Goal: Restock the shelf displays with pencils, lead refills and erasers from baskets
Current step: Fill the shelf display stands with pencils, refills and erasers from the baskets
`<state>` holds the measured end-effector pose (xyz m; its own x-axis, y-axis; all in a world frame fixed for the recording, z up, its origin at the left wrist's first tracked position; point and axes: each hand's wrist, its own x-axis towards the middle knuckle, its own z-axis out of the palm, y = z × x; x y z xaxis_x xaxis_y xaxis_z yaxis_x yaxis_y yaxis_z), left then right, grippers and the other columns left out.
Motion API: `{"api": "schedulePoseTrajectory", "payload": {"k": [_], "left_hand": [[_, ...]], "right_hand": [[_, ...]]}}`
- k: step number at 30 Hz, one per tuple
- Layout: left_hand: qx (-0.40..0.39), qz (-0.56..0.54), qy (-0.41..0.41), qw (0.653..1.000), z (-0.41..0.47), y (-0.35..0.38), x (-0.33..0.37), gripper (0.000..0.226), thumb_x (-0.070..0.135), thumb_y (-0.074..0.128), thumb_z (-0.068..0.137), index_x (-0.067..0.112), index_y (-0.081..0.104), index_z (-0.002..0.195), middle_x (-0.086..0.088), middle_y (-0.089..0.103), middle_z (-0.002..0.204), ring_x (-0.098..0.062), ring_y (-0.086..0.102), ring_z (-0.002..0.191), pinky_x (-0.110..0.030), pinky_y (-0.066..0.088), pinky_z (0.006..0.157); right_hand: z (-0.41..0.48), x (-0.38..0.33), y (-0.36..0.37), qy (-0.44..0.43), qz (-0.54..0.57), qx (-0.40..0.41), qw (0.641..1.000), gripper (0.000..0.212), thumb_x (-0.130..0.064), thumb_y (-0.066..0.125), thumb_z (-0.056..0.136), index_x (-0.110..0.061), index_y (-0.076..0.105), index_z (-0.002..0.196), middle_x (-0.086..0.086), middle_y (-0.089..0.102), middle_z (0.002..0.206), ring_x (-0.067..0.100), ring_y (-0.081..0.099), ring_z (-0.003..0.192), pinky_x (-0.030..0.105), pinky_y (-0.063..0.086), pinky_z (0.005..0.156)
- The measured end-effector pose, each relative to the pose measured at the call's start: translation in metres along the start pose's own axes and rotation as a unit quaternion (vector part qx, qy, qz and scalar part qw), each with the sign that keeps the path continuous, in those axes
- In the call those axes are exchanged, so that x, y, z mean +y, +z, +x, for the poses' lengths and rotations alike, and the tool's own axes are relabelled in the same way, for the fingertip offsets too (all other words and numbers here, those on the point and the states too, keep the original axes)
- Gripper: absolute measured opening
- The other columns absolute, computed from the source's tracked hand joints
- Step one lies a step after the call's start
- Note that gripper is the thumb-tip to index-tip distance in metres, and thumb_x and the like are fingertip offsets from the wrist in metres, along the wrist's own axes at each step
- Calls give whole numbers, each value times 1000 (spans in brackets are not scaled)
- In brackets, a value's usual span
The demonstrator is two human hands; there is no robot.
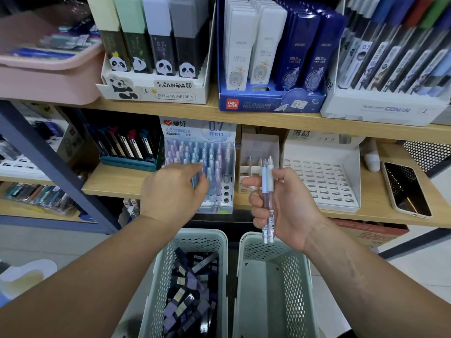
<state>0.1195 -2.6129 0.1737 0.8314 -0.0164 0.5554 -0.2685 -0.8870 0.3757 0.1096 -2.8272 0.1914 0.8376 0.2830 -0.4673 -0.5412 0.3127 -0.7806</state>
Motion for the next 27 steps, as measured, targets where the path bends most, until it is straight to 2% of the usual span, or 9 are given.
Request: {"api": "schedulePoseTrajectory", "payload": {"k": [4, 7, 9, 11, 14, 16, 19, 23, 27], "left_hand": [[-19, -10, -41, 999, 0, -5, 3, 34, 25, 61, 88, 19, 71, 120, 2, 63, 70, -23, 61, 65, -32, 51, 58], [-30, -114, -68, 991, -3, -13, 19, 23, 29, 61, 89, 23, 71, 109, 8, 57, 64, -13, 56, 60, -33, 52, 62], [-78, -255, -145, 953, -6, -18, 38, 6, 30, 68, 91, 26, 72, 93, 6, 63, 68, -15, 58, 60, -35, 53, 63], [-124, -367, -238, 891, -9, -21, 54, 5, 29, 74, 88, 25, 72, 86, 2, 68, 72, -21, 59, 58, -35, 53, 58], [-124, -429, -320, 835, -14, -20, 60, 12, 23, 77, 86, 13, 71, 85, -8, 65, 69, -12, 55, 49, -22, 44, 45], [-122, -448, -342, 817, -15, -20, 56, 16, 20, 76, 88, 6, 69, 81, -12, 62, 68, -14, 54, 48, -22, 41, 43], [-131, -489, -354, 787, -13, -23, 51, 15, 15, 72, 89, 6, 68, 78, -11, 65, 68, -18, 57, 52, -26, 42, 45], [-81, -511, -396, 759, -6, -34, 40, 9, 8, 65, 93, 4, 65, 85, -10, 69, 70, -19, 61, 53, -25, 45, 44], [-55, -517, -417, 745, -2, -41, 27, 7, 3, 60, 92, 7, 63, 87, -14, 71, 75, -19, 60, 52, -25, 44, 44]], "right_hand": [[-3, 0, 2, -12, 14, -1, 1000, 45, -37, 29, 99, -6, 62, 99, 5, 41, 67, 16, 29, 52, 30, 26, 53], [-3, 2, 6, -16, -19, -24, 999, 33, -29, 32, 102, -10, 56, 93, 4, 42, 68, 16, 34, 54, 31, 28, 54], [-2, 6, 10, -26, -57, -48, 997, 25, -25, 39, 104, -11, 57, 94, 4, 45, 69, 16, 39, 56, 28, 32, 54], [-2, 12, 15, -51, -92, -54, 993, 19, -23, 49, 104, -10, 61, 97, 4, 49, 68, 16, 42, 57, 28, 34, 54], [-2, 20, 22, -100, -144, -32, 984, 15, -26, 61, 99, -13, 67, 99, 4, 53, 68, 15, 45, 57, 27, 35, 53], [-2, 21, 23, -118, -171, -19, 978, 13, -27, 65, 97, -16, 72, 94, 3, 57, 70, 14, 48, 59, 27, 36, 54], [-3, 21, 22, -120, -189, -12, 974, 13, -29, 70, 93, -18, 75, 95, 3, 64, 74, 14, 52, 63, 27, 39, 56], [-2, 17, 17, -88, -180, 34, 979, 19, -33, 73, 90, -16, 74, 100, 2, 67, 73, 13, 51, 61, 25, 39, 54], [0, 13, 9, -74, -134, 87, 984, 8, -24, 77, 87, -19, 73, 81, 4, 64, 68, 11, 45, 53, 22, 33, 44]]}}
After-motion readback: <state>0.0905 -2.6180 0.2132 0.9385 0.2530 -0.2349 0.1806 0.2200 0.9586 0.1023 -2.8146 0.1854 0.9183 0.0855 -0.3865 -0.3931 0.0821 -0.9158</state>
